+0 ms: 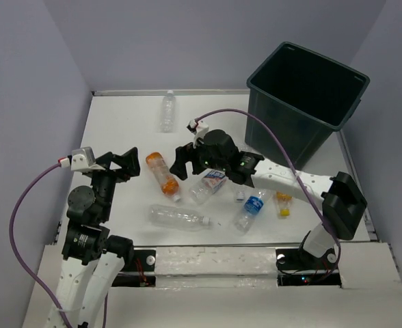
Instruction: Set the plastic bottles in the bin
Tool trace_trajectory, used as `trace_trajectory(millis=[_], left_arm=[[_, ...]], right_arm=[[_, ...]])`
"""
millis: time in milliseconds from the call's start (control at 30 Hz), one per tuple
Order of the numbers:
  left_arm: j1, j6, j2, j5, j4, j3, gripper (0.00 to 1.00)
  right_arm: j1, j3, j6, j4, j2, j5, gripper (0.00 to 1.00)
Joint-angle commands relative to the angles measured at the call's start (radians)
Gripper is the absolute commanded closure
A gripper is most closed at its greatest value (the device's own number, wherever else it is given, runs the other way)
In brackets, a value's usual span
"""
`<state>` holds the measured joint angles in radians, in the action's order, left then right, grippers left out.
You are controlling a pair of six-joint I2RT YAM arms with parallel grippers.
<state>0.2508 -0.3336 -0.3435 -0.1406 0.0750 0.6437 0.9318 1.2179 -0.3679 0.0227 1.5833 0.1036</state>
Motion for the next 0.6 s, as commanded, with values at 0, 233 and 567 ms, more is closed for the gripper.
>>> trace_trajectory(millis=[0, 233, 567], left_arm=[[-0.007, 0.015, 0.001, -0.017, -0.023, 0.040, 0.01], [-0.010, -0.002, 0.001, -0.050, -0.014, 0.039, 0.01], [-0.004, -0.018, 0.017, -0.088, -0.003, 0.039, 0.01]], right_arm=[[0.018, 0.113, -0.040, -0.026, 0.090, -0.035, 0.00], [0.054, 0.282, 0.003, 0.064, 0.283, -0.085, 0.00], [0.130, 0.500, 0.044, 0.181, 0.515, -0.229, 0.00]])
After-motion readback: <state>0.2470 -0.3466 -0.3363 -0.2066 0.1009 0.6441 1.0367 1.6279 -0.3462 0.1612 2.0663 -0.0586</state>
